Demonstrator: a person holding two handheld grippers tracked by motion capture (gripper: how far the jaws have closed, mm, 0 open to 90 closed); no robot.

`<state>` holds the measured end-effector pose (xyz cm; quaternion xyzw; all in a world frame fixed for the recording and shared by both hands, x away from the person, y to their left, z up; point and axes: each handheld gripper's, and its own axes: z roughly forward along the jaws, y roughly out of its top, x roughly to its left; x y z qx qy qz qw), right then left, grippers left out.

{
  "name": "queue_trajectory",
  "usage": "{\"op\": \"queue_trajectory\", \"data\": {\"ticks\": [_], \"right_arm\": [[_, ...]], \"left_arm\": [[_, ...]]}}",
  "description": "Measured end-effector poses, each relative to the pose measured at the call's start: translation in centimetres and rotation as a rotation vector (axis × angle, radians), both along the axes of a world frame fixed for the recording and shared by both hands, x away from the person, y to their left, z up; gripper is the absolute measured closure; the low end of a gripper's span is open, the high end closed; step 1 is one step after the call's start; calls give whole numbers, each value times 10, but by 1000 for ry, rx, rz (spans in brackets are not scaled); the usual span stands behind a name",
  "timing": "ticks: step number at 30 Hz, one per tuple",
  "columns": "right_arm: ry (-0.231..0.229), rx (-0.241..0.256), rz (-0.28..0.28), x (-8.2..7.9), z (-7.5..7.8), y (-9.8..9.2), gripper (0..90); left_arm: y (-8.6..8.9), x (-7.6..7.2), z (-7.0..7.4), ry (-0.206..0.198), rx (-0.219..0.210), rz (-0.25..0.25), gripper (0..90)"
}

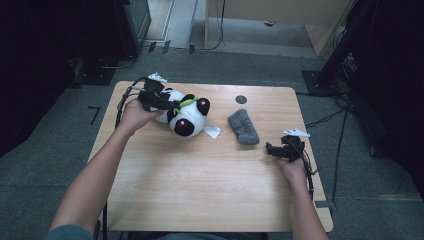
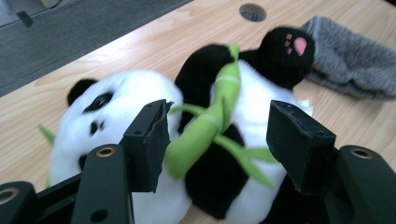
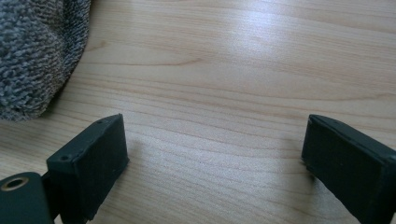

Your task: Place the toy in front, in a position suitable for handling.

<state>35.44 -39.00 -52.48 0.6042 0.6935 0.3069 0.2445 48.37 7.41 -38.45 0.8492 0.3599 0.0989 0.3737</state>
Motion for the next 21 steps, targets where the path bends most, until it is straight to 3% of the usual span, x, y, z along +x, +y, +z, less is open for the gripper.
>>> {"op": "queue_trajectory", "data": {"ticks": [6,11,13,18,21], "right_arm": [[0,1,-2,0,0,0,67],[-1,0,-2,0,0,0,67],[-1,0,-3,0,0,0,67],[-2,1,-3,0,0,0,67],[-2,0,-3,0,0,0,67]], "left_arm": [[-10,10,-6,7,32,-32,375],[-14,17,-21,21,72,-45,363],[-14,17,-26,16,57,-49,363],[-16,12,-36,-41,49,-46,382],[-15,12,-37,-5,39,-58,446]]}}
